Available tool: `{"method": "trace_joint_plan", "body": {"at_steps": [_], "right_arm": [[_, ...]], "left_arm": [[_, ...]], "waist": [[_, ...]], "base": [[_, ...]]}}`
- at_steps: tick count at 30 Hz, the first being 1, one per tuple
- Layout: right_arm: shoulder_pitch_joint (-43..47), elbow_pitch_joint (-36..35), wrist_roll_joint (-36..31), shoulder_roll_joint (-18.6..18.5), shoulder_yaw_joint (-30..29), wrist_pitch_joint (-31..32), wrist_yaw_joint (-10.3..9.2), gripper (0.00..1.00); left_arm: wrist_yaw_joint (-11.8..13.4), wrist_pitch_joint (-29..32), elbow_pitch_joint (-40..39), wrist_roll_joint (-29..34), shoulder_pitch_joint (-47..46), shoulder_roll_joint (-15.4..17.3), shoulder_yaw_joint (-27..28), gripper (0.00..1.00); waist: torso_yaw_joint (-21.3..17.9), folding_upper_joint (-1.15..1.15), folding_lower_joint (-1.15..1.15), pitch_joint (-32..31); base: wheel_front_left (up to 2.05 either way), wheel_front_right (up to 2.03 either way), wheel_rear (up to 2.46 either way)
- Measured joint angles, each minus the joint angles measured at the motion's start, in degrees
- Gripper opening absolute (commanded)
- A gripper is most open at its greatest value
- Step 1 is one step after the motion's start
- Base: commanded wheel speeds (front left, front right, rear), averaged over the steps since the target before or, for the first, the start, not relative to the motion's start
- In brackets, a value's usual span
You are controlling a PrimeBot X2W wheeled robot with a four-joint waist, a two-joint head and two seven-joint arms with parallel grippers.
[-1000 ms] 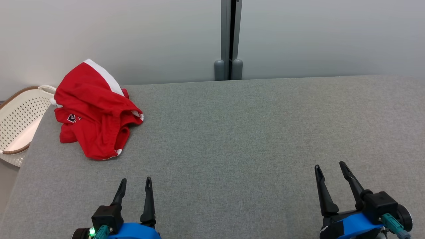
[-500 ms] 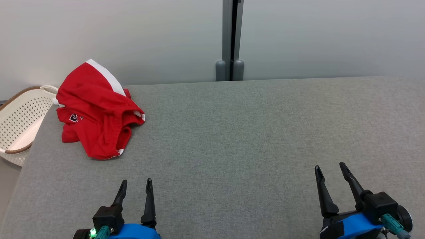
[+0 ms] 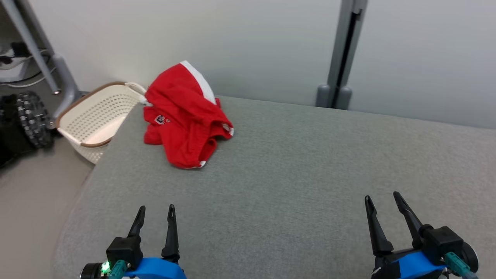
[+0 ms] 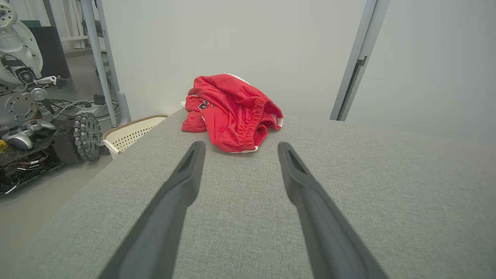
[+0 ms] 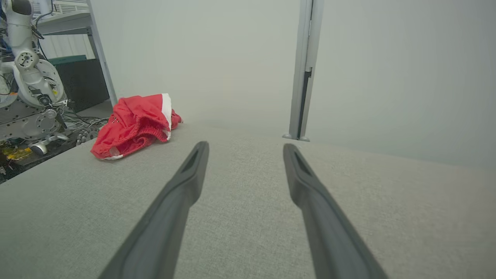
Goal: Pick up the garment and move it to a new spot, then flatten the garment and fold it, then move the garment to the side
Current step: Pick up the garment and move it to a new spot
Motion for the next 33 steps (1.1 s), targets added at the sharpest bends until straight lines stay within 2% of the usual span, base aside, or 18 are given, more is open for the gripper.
{"method": "trace_joint_plan", "body": {"at_steps": [4,5,6,8,15,23,30,33], "right_arm": [[-0.1,-0.1,0.2,0.0,0.6,0.0,0.00,1.00],[-0.1,-0.1,0.2,0.0,0.6,0.0,0.00,1.00],[-0.1,-0.2,0.3,0.0,1.0,0.0,0.01,1.00],[-0.1,-0.2,0.4,0.0,1.4,0.0,0.01,1.00],[-0.2,-0.1,0.8,0.0,3.0,0.0,0.01,1.00],[-0.2,-1.1,-0.2,0.0,2.2,0.0,0.01,1.00],[-3.1,-4.5,-3.4,0.0,1.9,0.0,0.01,1.00],[-5.2,-5.9,-5.1,0.0,2.0,0.0,0.00,1.00]], "left_arm": [[-0.2,0.0,-0.1,0.3,0.0,0.0,0.6,1.00],[-0.2,0.0,-0.1,0.3,0.0,0.0,0.6,1.00],[-0.2,0.0,-0.1,0.5,0.0,0.1,0.8,1.00],[-0.2,0.0,-0.2,0.5,0.1,0.1,1.3,1.00],[-0.3,0.0,-0.9,0.7,0.9,0.2,2.9,1.00],[-1.6,0.0,-1.6,1.2,-0.8,1.2,3.9,1.00],[-2.7,0.4,-5.5,1.4,-14.0,6.5,6.3,1.00],[-3.7,3.0,-5.4,2.2,-22.0,9.8,6.3,1.00]], "waist": [[4.7,0.00,0.00,-0.2],[4.7,0.00,0.00,-0.2],[6.9,0.00,0.00,-0.2],[8.9,0.00,0.00,-0.1],[13.2,0.00,0.00,1.1],[12.2,0.00,0.00,2.7],[7.5,0.02,0.02,9.6],[5.0,0.02,0.01,13.4]], "base": [[0.00,0.00,0.00],[0.00,0.00,0.00],[0.00,0.00,0.00],[0.00,0.00,0.00],[0.00,0.00,0.00],[0.00,0.00,0.00],[0.00,0.00,0.00],[0.00,0.00,0.00]]}}
